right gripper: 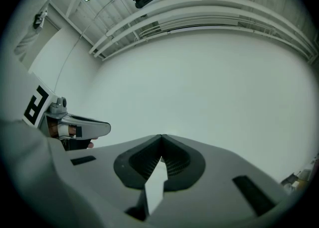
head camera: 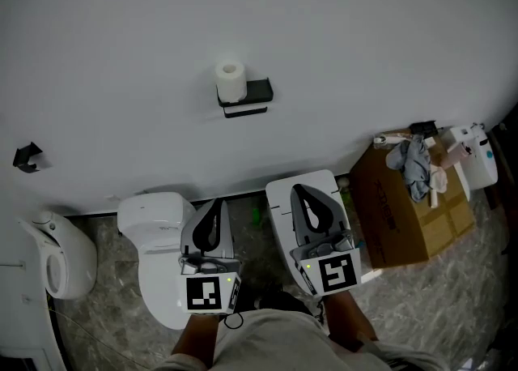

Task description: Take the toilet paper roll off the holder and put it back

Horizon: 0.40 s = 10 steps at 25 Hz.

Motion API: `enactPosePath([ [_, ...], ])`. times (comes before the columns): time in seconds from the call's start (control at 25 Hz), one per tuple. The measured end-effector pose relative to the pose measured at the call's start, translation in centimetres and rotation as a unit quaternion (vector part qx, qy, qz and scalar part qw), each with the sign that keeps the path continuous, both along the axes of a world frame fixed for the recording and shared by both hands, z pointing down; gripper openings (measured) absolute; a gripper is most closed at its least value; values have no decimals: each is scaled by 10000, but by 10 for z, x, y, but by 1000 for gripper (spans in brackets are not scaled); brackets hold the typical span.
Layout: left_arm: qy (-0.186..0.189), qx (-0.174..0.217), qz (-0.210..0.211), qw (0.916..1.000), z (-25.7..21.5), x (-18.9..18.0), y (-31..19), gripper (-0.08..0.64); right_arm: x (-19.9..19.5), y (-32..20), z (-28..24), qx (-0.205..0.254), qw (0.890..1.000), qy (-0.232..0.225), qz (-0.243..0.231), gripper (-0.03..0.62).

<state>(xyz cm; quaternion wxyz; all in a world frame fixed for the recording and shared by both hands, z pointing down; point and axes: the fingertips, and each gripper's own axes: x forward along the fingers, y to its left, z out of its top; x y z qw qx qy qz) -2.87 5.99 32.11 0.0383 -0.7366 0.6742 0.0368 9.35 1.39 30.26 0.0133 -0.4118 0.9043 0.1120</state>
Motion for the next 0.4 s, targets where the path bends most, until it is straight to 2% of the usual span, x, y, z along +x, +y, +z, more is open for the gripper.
enactPosePath([
  [0.4,-58,-25,-58,10000,3,23,-2,12,26,-4,4,-32,10000,-33,-16,4],
])
